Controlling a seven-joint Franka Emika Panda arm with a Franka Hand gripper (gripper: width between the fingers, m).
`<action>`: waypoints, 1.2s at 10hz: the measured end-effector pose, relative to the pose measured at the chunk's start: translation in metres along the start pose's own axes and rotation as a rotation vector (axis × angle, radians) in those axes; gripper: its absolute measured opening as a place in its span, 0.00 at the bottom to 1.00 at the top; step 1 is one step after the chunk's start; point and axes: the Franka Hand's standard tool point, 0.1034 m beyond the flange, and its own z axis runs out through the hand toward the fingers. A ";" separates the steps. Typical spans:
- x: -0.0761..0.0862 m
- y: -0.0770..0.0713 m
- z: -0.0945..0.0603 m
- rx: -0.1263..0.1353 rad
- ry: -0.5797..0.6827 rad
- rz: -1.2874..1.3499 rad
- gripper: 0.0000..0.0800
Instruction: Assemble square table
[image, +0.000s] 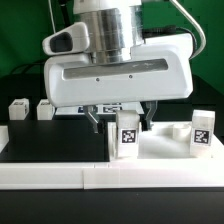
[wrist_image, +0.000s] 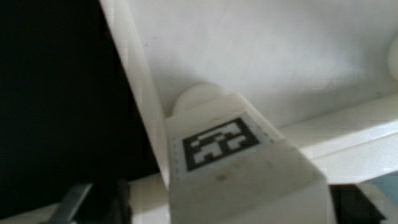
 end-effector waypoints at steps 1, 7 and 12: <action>0.000 0.000 0.000 0.001 0.000 0.069 0.53; 0.000 0.001 0.001 0.001 0.002 0.790 0.36; 0.001 0.002 -0.001 0.016 -0.058 1.407 0.36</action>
Offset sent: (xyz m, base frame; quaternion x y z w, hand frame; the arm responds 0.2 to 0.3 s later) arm 0.0000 0.0000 0.0000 0.0000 0.0000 0.1938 0.9810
